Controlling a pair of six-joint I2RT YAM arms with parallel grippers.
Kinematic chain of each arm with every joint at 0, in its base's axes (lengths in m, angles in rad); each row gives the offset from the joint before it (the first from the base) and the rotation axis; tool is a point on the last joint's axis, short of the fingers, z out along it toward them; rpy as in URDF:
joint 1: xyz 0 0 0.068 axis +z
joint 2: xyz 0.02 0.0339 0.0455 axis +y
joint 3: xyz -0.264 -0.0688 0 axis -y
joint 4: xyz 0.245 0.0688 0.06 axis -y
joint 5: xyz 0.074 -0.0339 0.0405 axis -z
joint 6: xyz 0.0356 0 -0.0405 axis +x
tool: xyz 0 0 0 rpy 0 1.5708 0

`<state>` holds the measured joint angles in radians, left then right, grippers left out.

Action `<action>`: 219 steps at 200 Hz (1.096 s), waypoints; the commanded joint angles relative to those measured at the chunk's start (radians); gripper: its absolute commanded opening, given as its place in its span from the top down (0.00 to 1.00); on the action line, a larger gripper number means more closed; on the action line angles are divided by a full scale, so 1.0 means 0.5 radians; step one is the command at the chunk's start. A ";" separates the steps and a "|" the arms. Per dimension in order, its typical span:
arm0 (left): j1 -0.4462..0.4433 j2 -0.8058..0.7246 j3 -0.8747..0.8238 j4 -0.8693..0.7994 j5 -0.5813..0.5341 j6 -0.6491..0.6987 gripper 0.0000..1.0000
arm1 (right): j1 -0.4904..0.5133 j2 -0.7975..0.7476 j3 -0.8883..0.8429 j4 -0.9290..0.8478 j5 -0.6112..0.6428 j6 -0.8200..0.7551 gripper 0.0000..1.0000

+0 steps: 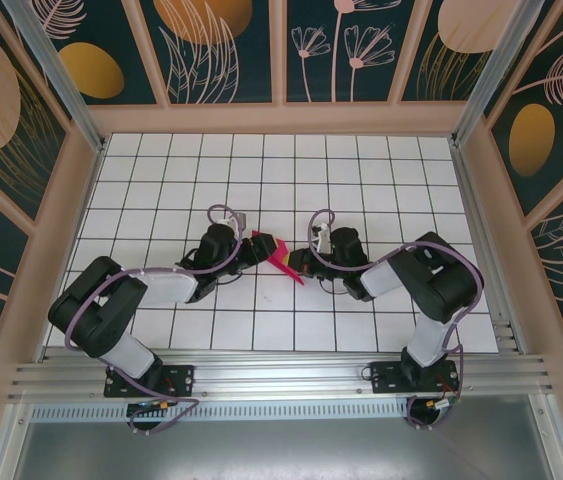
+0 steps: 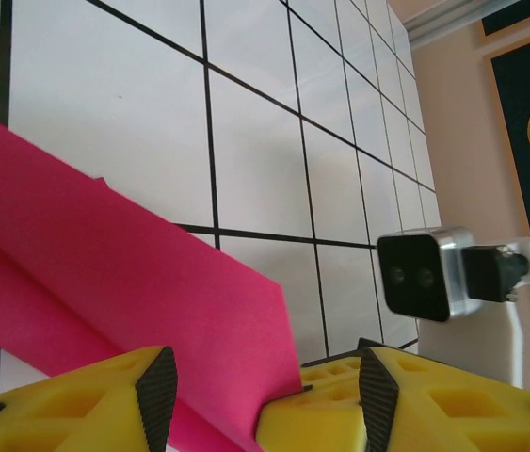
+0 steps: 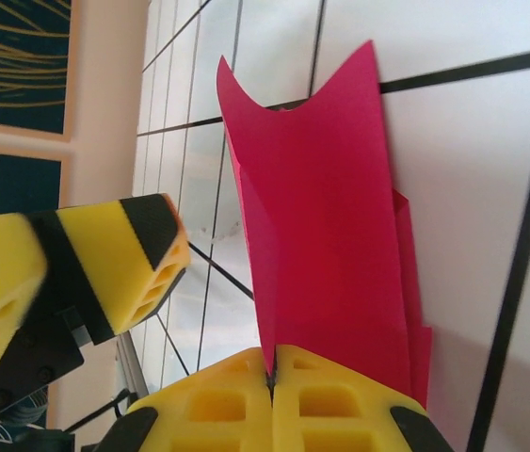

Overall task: Fold a paper plane with a square sheet of paper (pick it up from the middle)
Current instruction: Fold the wing for the fifth time at the center of the table.

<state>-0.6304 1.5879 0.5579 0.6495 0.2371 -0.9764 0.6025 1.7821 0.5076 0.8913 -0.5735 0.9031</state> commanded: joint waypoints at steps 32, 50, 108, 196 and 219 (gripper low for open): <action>-0.022 0.141 0.111 0.097 0.113 0.019 0.44 | -0.043 0.069 -0.037 0.025 0.021 0.142 0.98; -0.025 0.168 0.131 0.106 0.136 0.015 0.45 | -0.048 0.081 -0.027 -0.007 0.015 0.136 0.98; -0.029 0.182 0.157 0.096 0.172 0.029 0.45 | -0.051 0.149 0.018 -0.098 -0.105 0.062 0.97; -0.052 0.268 0.209 0.083 0.259 0.062 0.45 | -0.076 0.185 0.071 -0.206 -0.179 -0.035 0.96; -0.051 0.324 0.225 0.035 0.227 0.057 0.46 | -0.079 0.199 0.079 -0.219 -0.175 -0.033 0.96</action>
<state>-0.6506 1.7191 0.6449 0.6621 0.3443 -0.9688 0.5713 1.8561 0.5323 0.8177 -0.6525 0.9146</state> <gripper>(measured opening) 0.548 0.048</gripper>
